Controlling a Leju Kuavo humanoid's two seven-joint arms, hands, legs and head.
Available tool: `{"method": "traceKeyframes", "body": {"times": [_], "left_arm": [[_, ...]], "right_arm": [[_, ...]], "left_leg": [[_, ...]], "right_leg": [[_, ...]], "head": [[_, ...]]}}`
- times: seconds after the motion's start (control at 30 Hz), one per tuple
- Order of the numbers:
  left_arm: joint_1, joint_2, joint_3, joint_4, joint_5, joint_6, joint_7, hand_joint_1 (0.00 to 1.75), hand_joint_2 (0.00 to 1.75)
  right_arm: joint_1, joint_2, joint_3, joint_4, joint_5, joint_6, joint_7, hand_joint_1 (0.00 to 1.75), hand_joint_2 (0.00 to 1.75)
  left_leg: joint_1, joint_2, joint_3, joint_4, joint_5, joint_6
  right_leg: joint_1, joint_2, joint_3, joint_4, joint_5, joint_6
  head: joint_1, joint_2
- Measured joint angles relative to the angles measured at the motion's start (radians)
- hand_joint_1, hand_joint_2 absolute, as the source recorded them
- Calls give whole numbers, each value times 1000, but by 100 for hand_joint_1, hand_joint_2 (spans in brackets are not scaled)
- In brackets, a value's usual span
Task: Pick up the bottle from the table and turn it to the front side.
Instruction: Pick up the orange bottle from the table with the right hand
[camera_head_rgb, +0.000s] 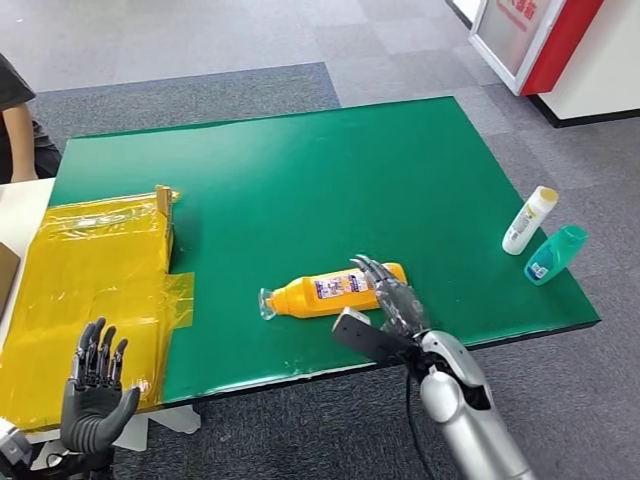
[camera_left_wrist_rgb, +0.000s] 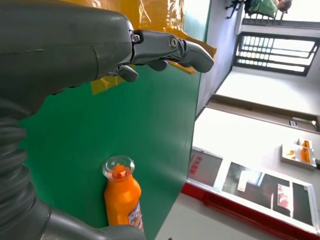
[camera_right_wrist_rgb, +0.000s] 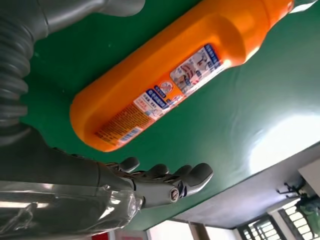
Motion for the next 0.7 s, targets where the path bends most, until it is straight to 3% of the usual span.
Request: {"method": "traceKeyframes", "body": {"times": [0.17,0.4,0.63,0.67,0.7], "left_arm": [[-22,28,0,45,-2,33,-3,0,175],[-46,65,-9,90,7,56,-3,0,175],[-58,92,-29,113,24,66,-5,0,175],[-59,96,-33,116,26,67,-6,0,175],[-61,99,-37,118,29,68,-6,0,175]], "right_arm": [[-164,-70,33,186,-8,45,41,0,175],[-342,-119,85,424,-34,149,70,0,175],[-460,-166,146,633,-101,248,57,0,175],[-472,-172,154,657,-110,260,55,6,175],[-485,-178,163,679,-117,271,52,50,175]], "left_leg": [[0,-1,0,0,1,0],[0,-1,-1,0,2,-1],[0,-1,-1,0,2,0],[0,-1,-1,0,2,0],[0,-1,-1,0,2,0]], "right_leg": [[0,-1,0,0,1,1],[0,0,-1,0,2,0],[0,-1,0,0,1,0],[0,-1,0,0,1,0],[0,-1,0,0,1,0]], "head": [[0,0],[0,0],[0,0],[0,0],[0,0]]}}
